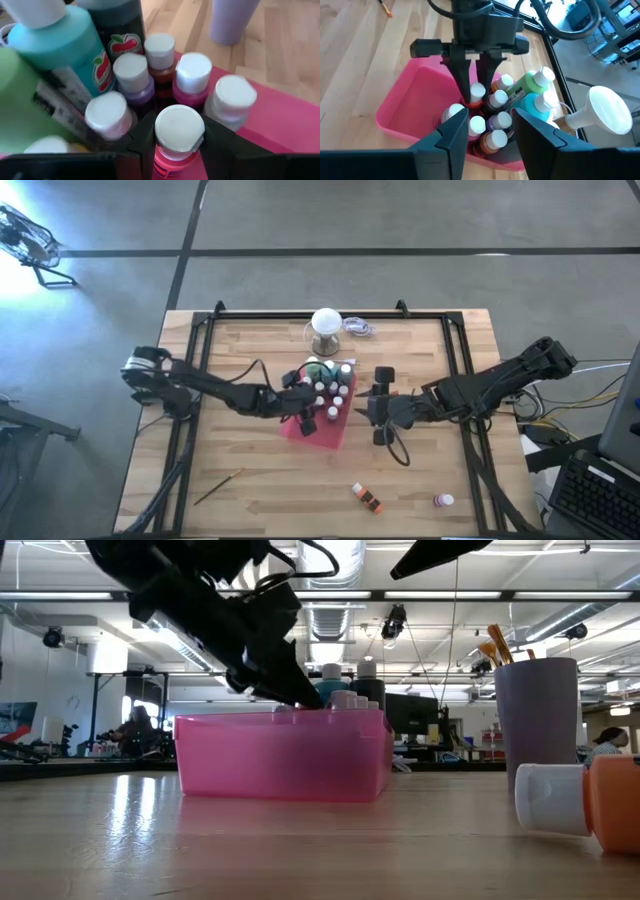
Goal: Pick & Place Paint Supplies
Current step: Put the small orange paint bottle into the red bin
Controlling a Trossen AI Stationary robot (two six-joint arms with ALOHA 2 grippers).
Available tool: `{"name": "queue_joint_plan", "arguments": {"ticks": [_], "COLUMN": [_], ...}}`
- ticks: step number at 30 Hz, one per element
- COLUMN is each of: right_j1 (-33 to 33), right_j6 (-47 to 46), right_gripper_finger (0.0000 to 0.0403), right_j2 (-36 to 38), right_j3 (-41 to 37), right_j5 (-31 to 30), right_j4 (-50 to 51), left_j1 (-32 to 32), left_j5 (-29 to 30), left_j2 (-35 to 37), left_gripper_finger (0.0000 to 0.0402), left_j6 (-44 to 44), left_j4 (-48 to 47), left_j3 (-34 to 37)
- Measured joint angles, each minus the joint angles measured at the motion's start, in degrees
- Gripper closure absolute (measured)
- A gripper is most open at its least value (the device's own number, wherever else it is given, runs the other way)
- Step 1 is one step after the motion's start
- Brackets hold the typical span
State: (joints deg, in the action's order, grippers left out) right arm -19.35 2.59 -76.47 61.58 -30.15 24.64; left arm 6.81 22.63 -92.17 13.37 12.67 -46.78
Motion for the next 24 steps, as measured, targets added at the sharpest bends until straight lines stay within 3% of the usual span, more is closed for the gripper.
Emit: {"name": "queue_joint_plan", "arguments": {"ticks": [15, 24], "right_j1": [0.02, 0.02], "right_j6": [0.00, -0.03], "right_gripper_finger": [0.0288, 0.0306], "right_j2": [-0.02, -0.20], "right_j3": [0.00, 0.00], "right_j5": [0.09, 0.11], "right_j4": [0.10, 0.13], "left_j1": [-1.55, -1.85], "left_j5": [-2.21, -2.21], "left_j2": [-4.30, -4.13], "left_gripper_finger": [0.0275, 0.0231], "left_j6": [-0.36, -2.15], "left_j4": [2.63, 0.80], "left_j3": [-1.51, -2.46]}}
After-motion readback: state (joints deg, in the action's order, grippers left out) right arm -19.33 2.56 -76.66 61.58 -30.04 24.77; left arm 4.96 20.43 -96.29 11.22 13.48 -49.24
